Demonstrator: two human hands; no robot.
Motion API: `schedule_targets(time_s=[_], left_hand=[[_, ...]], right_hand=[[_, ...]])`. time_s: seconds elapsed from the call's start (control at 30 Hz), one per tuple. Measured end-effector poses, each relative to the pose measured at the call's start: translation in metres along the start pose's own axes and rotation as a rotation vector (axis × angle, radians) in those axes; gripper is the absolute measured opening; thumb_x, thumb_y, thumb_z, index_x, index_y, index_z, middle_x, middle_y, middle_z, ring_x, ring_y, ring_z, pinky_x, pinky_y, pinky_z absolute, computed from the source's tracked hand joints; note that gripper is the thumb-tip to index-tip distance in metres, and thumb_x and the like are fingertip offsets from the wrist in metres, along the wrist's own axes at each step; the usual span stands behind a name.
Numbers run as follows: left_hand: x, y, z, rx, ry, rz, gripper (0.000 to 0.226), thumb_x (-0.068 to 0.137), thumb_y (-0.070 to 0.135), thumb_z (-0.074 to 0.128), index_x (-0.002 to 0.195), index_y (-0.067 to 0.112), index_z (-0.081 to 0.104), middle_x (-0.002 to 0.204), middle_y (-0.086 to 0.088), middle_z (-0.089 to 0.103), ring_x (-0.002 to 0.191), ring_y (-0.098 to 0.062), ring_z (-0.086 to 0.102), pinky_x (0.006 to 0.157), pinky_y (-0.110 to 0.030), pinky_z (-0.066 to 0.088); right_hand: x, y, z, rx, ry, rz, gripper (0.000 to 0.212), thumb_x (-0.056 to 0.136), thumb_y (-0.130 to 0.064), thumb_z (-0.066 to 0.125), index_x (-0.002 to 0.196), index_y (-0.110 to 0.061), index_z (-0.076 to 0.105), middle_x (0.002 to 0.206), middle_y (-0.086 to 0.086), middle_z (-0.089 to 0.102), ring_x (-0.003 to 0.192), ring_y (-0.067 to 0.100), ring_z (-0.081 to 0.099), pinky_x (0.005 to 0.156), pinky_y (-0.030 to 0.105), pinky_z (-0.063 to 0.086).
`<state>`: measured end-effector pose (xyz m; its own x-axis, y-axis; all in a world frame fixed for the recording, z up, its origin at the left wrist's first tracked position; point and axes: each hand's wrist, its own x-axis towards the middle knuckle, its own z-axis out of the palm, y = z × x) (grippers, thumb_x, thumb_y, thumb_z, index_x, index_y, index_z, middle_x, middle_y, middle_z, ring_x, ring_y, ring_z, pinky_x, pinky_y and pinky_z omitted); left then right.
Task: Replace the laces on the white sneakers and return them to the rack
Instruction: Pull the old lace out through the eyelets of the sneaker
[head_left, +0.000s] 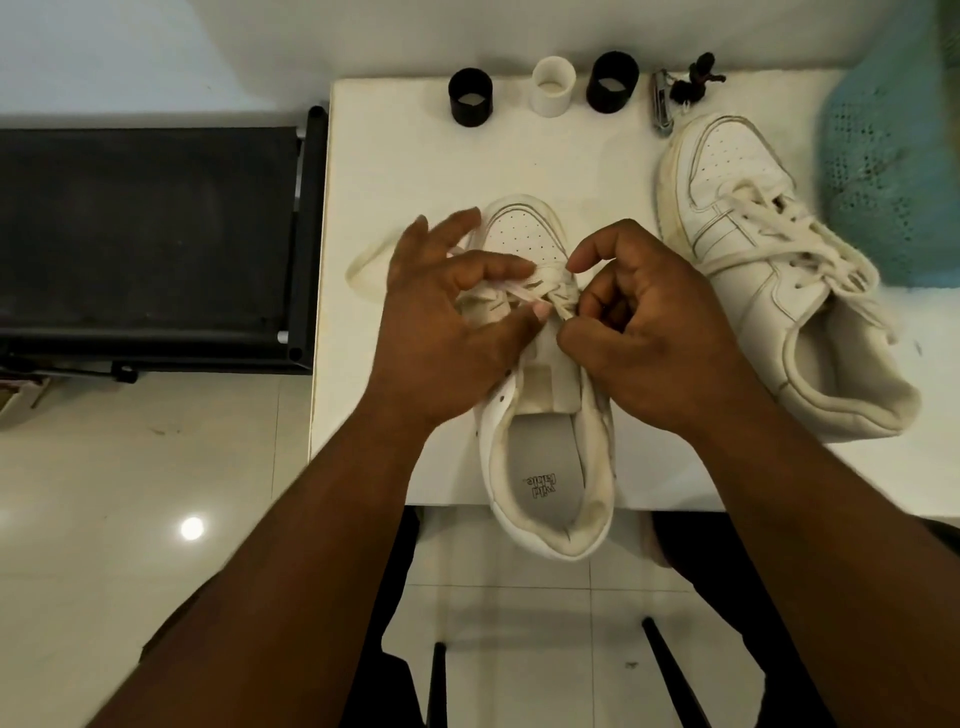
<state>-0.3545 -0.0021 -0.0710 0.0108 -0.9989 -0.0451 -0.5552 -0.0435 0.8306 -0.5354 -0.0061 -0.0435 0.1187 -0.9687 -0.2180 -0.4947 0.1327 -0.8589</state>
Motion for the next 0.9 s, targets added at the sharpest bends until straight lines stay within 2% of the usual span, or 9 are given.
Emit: schedule_targets(time_s=[0.13,0.23,0.3,0.4,0.47,0.53,0.63,0.77,0.9], left_hand=[[0.002,-0.002,0.002,0.036,0.072,-0.003,0.009,0.081,0.045,0.077,0.081,0.042,0.069,0.136,0.013,0.059,0.141,-0.015,0.041,0.116,-0.045,0.035],[0.003,-0.004,0.001,0.082,0.218,-0.003,0.011,0.086,0.041,0.075,0.082,0.034,0.068,0.118,0.016,0.061,0.122,-0.006,0.053,0.103,-0.026,0.041],[0.003,-0.008,-0.001,0.025,0.375,-0.064,0.012,0.089,0.038,0.074,0.082,0.039,0.064,0.111,0.013,0.062,0.111,-0.002,0.057,0.097,-0.024,0.046],[0.005,-0.012,-0.005,-0.022,0.454,-0.108,0.015,0.09,0.039,0.073,0.085,0.043,0.06,0.113,0.004,0.065,0.107,0.005,0.057,0.092,-0.011,0.043],[0.005,-0.01,-0.006,-0.007,0.349,-0.065,0.015,0.087,0.043,0.075,0.097,0.041,0.064,0.125,0.006,0.062,0.121,0.0,0.053,0.102,-0.02,0.043],[0.002,-0.008,-0.004,0.021,0.175,0.014,0.033,0.082,0.048,0.076,0.113,0.044,0.063,0.141,0.009,0.052,0.141,-0.014,0.041,0.117,-0.038,0.034],[0.002,-0.003,-0.002,0.045,0.018,-0.035,0.035,0.079,0.048,0.08,0.111,0.049,0.066,0.154,0.011,0.043,0.153,-0.02,0.02,0.119,-0.033,0.017],[0.002,-0.001,-0.002,0.012,0.077,-0.067,0.017,0.08,0.043,0.082,0.078,0.047,0.066,0.145,0.012,0.053,0.149,-0.018,0.03,0.12,-0.044,0.028],[-0.001,0.001,0.001,-0.025,0.166,0.001,0.02,0.083,0.036,0.08,0.079,0.045,0.063,0.14,0.015,0.056,0.145,-0.017,0.037,0.118,-0.048,0.032]], right_hand=[[0.001,-0.001,0.001,-0.002,-0.009,-0.002,0.051,0.06,-0.051,0.058,0.106,-0.029,0.056,0.067,-0.002,0.062,0.054,0.007,0.052,0.056,0.03,0.046],[0.001,0.001,0.0,-0.01,-0.016,0.005,0.045,0.065,-0.041,0.064,0.108,-0.03,0.057,0.068,-0.003,0.062,0.055,0.006,0.053,0.058,0.028,0.045],[0.0,0.001,0.0,0.002,-0.022,0.006,0.042,0.067,-0.033,0.065,0.109,-0.03,0.057,0.066,-0.004,0.062,0.055,0.006,0.053,0.06,0.028,0.045],[0.0,0.001,0.001,-0.003,-0.014,0.004,0.045,0.067,-0.033,0.064,0.111,-0.033,0.057,0.066,-0.006,0.062,0.056,0.007,0.054,0.061,0.028,0.044],[0.0,0.002,0.001,-0.013,-0.008,-0.002,0.048,0.066,-0.035,0.064,0.113,-0.034,0.056,0.068,-0.006,0.062,0.057,0.007,0.054,0.061,0.027,0.044],[0.0,0.002,0.0,-0.016,-0.008,-0.002,0.051,0.065,-0.039,0.063,0.115,-0.034,0.056,0.068,-0.005,0.063,0.057,0.006,0.054,0.061,0.028,0.045],[0.0,0.001,0.0,-0.007,-0.01,-0.002,0.058,0.061,-0.048,0.059,0.117,-0.033,0.057,0.069,-0.003,0.063,0.057,0.006,0.055,0.06,0.03,0.048],[0.001,0.002,0.001,-0.016,-0.006,-0.009,0.055,0.063,-0.042,0.062,0.118,-0.034,0.057,0.069,-0.005,0.063,0.057,0.006,0.055,0.06,0.028,0.046],[0.0,0.001,0.002,-0.03,-0.009,-0.01,0.054,0.065,-0.036,0.063,0.119,-0.034,0.057,0.069,-0.005,0.063,0.057,0.006,0.055,0.061,0.028,0.046]])
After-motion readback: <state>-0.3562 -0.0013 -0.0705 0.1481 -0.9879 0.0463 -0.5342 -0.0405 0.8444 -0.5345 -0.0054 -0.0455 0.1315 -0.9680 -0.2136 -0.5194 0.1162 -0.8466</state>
